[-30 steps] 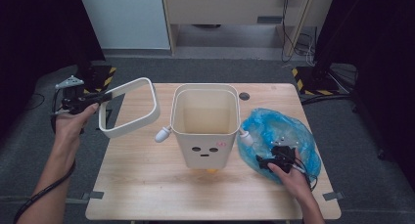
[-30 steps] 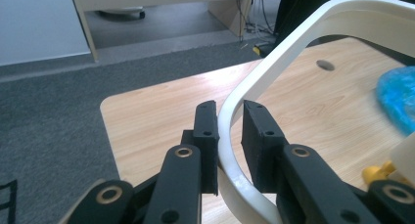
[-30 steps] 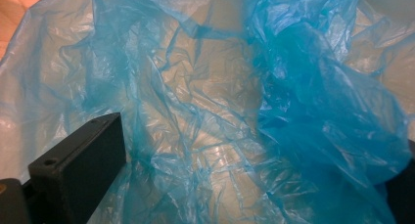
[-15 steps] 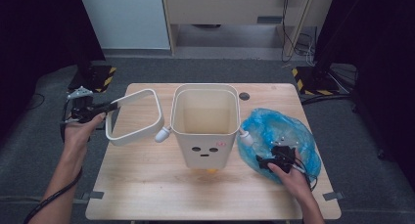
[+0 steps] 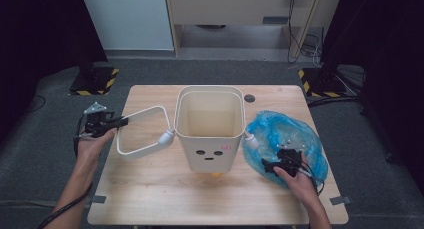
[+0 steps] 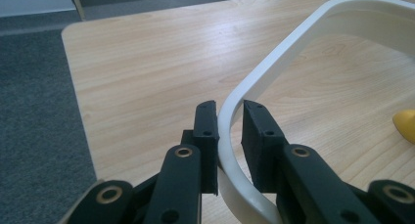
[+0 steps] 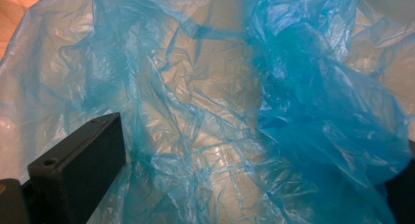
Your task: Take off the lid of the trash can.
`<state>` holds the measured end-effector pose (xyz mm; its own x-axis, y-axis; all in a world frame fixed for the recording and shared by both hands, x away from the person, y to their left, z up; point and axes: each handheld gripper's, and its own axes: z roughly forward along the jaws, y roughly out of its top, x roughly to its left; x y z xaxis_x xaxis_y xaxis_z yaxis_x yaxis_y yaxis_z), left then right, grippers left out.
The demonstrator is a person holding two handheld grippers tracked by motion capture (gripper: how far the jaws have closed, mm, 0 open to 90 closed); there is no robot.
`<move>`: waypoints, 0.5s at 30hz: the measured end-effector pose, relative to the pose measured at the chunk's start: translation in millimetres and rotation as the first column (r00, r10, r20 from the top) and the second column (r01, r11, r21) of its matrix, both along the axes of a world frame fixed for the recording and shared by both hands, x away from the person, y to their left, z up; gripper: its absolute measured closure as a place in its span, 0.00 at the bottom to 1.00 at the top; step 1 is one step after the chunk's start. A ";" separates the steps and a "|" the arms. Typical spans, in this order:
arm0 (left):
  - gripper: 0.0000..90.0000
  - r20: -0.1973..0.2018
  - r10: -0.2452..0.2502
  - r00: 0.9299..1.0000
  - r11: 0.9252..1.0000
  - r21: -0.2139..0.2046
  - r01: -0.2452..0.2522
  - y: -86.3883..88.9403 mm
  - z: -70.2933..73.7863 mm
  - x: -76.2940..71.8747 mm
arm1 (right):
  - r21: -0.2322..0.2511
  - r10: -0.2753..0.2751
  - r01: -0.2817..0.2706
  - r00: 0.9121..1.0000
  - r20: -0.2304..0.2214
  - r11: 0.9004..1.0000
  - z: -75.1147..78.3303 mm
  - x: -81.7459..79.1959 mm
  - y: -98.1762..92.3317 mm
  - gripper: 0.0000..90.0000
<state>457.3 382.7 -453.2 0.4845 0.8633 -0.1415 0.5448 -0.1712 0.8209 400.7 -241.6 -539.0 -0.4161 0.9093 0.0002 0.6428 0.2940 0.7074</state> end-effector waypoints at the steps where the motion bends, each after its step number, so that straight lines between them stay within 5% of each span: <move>1: 0.85 -0.002 -0.002 1.000 1.000 0.001 0.002 -1.2 -2.3 -0.4 | 0.000 0.000 0.000 1.000 0.000 1.000 0.0 0.0 0.0 0.01; 15: 0.85 -0.022 -0.018 1.000 0.999 0.035 0.018 -14.6 -29.7 -7.2 | 0.000 0.000 0.000 1.000 0.000 1.000 0.0 0.0 0.0 0.01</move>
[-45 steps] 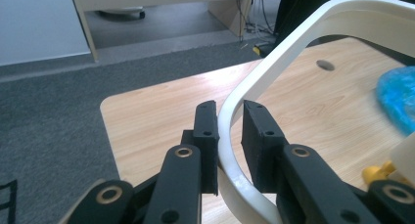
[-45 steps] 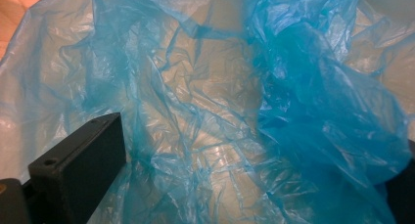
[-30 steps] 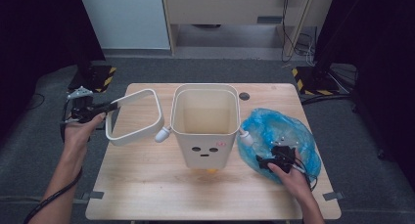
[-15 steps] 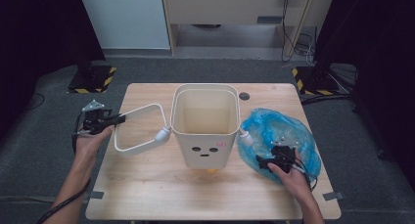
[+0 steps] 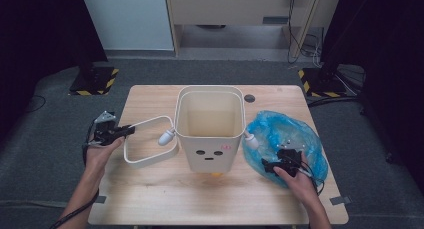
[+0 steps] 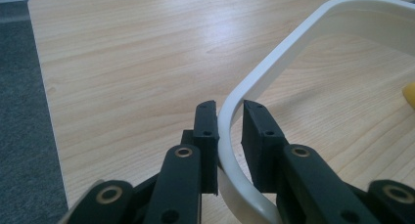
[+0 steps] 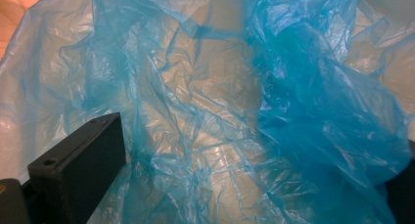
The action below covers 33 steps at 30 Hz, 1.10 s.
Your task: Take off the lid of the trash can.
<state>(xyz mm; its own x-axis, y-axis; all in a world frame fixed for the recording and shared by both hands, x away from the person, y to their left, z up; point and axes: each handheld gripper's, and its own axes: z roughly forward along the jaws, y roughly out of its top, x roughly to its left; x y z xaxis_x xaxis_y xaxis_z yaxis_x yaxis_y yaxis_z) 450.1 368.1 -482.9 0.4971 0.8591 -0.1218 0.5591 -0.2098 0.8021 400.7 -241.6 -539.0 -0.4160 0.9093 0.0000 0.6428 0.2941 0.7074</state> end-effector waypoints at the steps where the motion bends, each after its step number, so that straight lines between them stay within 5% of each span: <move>1: 0.85 0.000 0.002 1.000 1.000 0.004 -0.002 -0.3 -1.3 -0.6 | 0.000 0.000 0.000 1.000 0.000 1.000 0.0 0.0 0.0 0.01; 21: 0.85 0.001 0.010 1.000 0.992 0.127 -0.010 -6.1 -26.9 -8.3 | 0.001 -0.002 0.002 1.000 0.000 1.000 0.0 0.0 0.2 0.01; 33: 0.87 -0.010 0.006 1.000 0.990 0.140 -0.005 -8.8 -38.5 -8.9 | 0.001 -0.002 0.002 1.000 0.000 1.000 0.0 0.0 0.2 0.01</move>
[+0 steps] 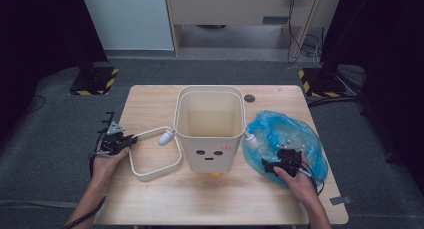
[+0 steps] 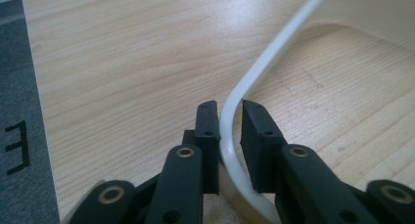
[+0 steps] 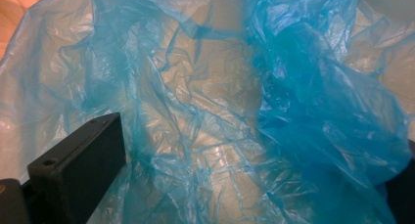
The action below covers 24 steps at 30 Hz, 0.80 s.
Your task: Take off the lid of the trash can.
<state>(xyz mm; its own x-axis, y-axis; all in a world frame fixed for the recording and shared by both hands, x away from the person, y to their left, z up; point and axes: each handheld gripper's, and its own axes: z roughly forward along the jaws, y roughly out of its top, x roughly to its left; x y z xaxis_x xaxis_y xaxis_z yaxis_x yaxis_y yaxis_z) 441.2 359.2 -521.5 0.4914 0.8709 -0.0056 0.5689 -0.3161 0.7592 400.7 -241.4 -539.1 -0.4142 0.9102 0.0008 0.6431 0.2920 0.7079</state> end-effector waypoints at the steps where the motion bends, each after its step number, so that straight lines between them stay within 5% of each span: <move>1: 0.87 0.001 -0.001 1.000 1.000 -0.003 0.001 0.4 -0.1 0.2 | 0.000 0.000 0.000 1.000 0.000 1.000 0.0 0.0 0.0 0.01; 6: 0.87 -0.001 -0.016 1.000 0.999 0.032 0.016 -2.7 1.3 1.3 | 0.000 0.000 0.000 1.000 0.000 1.000 0.0 0.0 0.0 0.01; 11: 0.86 0.002 -0.010 1.000 1.000 0.013 0.010 -1.2 1.5 0.7 | 0.000 -0.001 0.001 1.000 0.000 1.000 0.0 -0.1 0.1 0.01; 16: 0.48 0.028 0.050 0.998 0.998 -0.025 -0.049 -3.8 8.0 -1.7 | 0.000 -0.001 0.001 1.000 -0.001 1.000 0.1 -0.1 0.1 0.01; 24: 0.29 0.060 0.029 0.998 0.997 -0.069 -0.025 -26.3 27.6 -6.6 | -0.002 0.001 -0.001 1.000 -0.003 1.000 0.3 -0.1 -0.1 0.01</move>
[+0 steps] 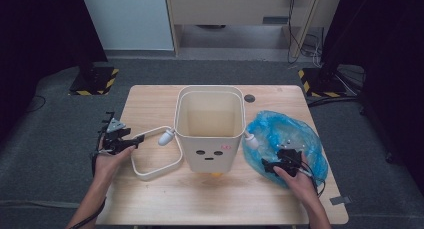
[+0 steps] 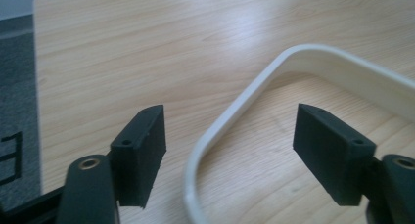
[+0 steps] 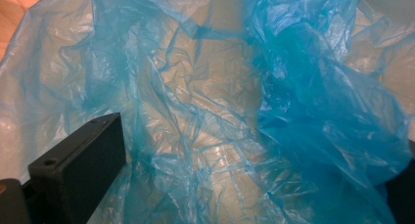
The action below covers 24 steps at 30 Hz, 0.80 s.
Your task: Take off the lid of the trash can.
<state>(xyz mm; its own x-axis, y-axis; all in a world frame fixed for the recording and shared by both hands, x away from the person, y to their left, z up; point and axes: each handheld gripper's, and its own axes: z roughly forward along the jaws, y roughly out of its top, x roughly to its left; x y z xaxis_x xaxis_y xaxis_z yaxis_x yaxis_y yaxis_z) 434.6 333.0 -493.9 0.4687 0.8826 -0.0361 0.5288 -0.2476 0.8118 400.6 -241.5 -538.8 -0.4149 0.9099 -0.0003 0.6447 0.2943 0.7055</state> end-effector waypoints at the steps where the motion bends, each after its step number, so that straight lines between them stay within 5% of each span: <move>1: 0.27 0.002 -0.007 1.000 1.000 -0.006 0.007 -4.5 1.5 -0.7 | 0.002 0.000 0.000 1.000 -0.001 1.000 0.1 0.1 0.0 0.01; 8: 0.17 0.016 -0.021 1.000 1.000 -0.001 0.021 -28.5 12.9 -5.4 | 0.028 0.020 -0.020 1.000 0.012 0.999 11.5 -2.4 -5.3 0.04; 13: 0.14 0.013 -0.014 1.000 0.999 -0.035 0.015 -40.9 17.9 -2.9 | 0.051 0.038 -0.040 0.999 0.033 0.998 25.5 -4.6 -9.4 0.04; 17: 0.11 -0.016 -0.003 1.000 0.997 -0.072 0.002 -50.2 14.8 2.4 | 0.060 0.036 -0.039 0.998 0.048 0.997 35.8 -3.8 -16.3 0.06; 24: 0.07 -0.050 0.024 0.998 0.997 -0.072 -0.027 -58.4 2.9 0.4 | 0.054 0.008 -0.010 0.999 0.034 0.998 50.7 7.3 -26.8 0.16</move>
